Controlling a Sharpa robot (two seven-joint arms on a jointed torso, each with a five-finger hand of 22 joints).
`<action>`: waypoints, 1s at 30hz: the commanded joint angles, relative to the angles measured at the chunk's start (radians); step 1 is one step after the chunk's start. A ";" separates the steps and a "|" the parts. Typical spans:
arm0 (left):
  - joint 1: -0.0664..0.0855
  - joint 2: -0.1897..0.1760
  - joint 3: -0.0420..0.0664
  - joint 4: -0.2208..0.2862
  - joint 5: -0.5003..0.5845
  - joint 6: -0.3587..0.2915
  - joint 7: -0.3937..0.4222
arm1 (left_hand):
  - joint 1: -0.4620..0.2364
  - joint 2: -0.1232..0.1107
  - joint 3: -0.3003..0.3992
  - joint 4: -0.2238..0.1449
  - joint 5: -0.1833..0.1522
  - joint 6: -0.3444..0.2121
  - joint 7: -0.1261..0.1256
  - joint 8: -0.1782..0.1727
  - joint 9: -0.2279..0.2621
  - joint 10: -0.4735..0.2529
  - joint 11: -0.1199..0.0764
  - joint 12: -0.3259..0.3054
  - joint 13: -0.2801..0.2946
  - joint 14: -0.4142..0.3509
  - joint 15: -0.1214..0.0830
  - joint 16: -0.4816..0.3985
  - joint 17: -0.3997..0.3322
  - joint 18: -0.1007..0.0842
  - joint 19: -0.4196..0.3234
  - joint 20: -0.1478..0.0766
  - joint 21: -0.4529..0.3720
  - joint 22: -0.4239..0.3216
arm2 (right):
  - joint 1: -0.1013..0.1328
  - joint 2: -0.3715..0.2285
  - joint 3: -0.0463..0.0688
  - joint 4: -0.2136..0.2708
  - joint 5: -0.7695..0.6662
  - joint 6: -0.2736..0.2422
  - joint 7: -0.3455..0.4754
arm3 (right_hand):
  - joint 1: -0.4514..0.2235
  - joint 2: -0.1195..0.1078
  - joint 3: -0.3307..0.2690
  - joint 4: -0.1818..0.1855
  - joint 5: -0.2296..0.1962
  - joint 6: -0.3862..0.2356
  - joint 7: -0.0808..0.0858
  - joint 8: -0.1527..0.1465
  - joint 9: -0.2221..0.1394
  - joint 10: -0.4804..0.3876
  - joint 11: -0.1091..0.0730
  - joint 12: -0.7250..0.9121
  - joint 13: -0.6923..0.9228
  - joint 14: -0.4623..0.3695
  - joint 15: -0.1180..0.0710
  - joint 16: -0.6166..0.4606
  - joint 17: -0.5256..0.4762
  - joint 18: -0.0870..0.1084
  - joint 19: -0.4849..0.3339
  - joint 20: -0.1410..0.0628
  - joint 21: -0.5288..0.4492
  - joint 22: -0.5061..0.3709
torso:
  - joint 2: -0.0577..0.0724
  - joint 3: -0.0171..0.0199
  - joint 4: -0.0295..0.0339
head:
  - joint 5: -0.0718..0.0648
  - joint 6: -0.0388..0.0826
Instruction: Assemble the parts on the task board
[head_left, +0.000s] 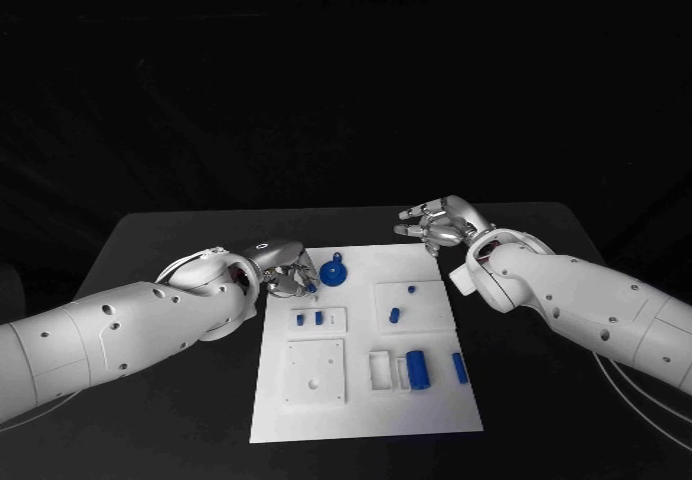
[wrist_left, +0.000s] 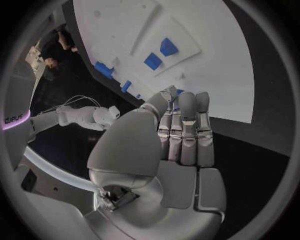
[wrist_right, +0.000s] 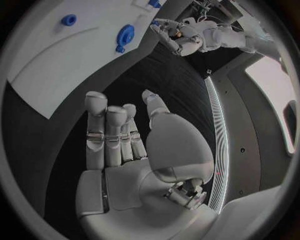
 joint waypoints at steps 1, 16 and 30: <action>0.001 0.001 0.001 -0.001 0.008 0.028 -0.016 | -0.002 0.004 -0.001 0.004 -0.001 0.004 0.000 0.007 0.002 0.006 0.002 0.002 0.002 0.001 0.000 0.006 0.001 0.010 -0.006 -0.002 0.004 0.022 | -0.001 0.000 0.001 0.001 -0.002 0.007 0.007 | -0.011 -0.001 0.006 -0.002 0.004 0.008 0.002 -0.001 0.001 0.003 -0.002 0.003 0.001 0.005 -0.001 0.001 0.001 0.013 0.014 -0.005 0.005 0.060 | 0.001 -0.0007 -0.0008 | 0.003 0.000; -0.002 0.026 -0.007 -0.041 -0.013 0.033 -0.013 | 0.002 0.004 -0.001 0.007 -0.001 0.004 0.000 0.007 0.002 0.007 0.002 0.002 0.002 0.001 0.000 0.010 0.002 0.010 -0.006 -0.002 0.006 0.022 | -0.002 0.002 0.001 0.000 -0.002 0.007 0.008 | -0.011 -0.001 0.006 -0.002 0.004 0.008 0.002 -0.001 0.001 0.003 -0.002 0.003 0.001 0.005 -0.001 0.001 0.001 0.013 0.014 -0.005 0.005 0.060 | 0.001 0.0003 -0.0022 | 0.005 -0.004; -0.004 0.031 -0.016 -0.044 -0.013 0.064 -0.007 | 0.002 0.004 0.000 0.009 -0.002 0.004 -0.001 0.007 0.002 0.008 0.001 0.002 0.002 0.000 0.000 0.011 0.002 0.010 -0.007 -0.002 0.008 0.022 | -0.006 0.002 0.001 -0.001 -0.002 0.008 0.009 | -0.011 -0.001 0.006 -0.002 0.004 0.008 0.002 -0.001 0.001 0.003 -0.002 0.003 0.001 0.005 -0.001 0.001 0.001 0.013 0.014 -0.005 0.005 0.060 | 0.001 0.0002 -0.0016 | 0.004 -0.007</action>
